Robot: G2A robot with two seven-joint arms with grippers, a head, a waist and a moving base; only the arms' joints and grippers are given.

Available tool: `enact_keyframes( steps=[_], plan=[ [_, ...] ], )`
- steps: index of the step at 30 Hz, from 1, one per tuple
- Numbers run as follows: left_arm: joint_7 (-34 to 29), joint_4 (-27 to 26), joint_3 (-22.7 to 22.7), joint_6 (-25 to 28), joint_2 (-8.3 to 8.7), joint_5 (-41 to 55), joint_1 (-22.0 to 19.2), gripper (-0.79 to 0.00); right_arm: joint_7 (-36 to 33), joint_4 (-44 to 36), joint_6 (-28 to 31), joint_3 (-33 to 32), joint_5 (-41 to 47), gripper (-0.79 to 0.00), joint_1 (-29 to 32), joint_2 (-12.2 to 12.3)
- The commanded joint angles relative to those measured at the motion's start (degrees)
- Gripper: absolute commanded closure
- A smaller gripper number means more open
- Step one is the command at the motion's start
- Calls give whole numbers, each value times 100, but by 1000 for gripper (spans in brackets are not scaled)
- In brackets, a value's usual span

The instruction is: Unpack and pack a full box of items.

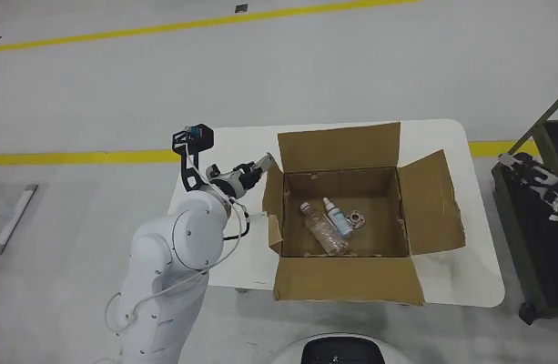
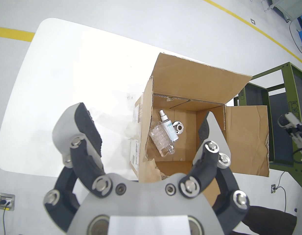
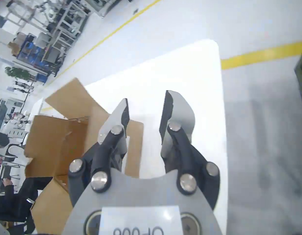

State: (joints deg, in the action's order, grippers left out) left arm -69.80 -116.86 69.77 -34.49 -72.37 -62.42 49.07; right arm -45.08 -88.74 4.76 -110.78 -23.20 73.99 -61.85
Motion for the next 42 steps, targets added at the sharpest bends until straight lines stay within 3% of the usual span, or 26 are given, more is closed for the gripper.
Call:
enact_keyframes(
  steps=[1,9,16,27,32,34,35,36,37,42],
  plan=[
    [0,0,0,0,0,0,0,-785,-203,435,12,170,551,0,-43,-23],
    [0,0,0,0,0,0,0,-785,-1271,785,623,899,2436,0,-418,-100],
    [0,0,0,0,0,0,0,-785,-1987,731,1006,1648,3125,0,-699,-141],
    [0,0,0,0,0,0,0,-785,-2274,194,872,2906,1690,0,-968,-145],
    [0,0,0,0,0,0,0,-785,-2032,73,901,2809,1703,0,-952,-108],
    [229,-28,-36,377,22,-154,165,-785,-1786,10,864,2519,1788,0,-905,-71],
    [282,-67,-25,515,33,-206,247,-440,-1689,-41,886,2341,1810,0,-867,-46],
    [311,-112,-5,594,40,-210,323,-172,-1548,-110,892,2145,1696,0,-826,-15],
    [332,-158,9,707,49,-246,388,0,-1436,-222,927,1987,1513,0,-757,15],
    [403,-464,63,1586,120,-520,786,0,-772,-689,1084,1441,300,0,-346,126]
  ],
)
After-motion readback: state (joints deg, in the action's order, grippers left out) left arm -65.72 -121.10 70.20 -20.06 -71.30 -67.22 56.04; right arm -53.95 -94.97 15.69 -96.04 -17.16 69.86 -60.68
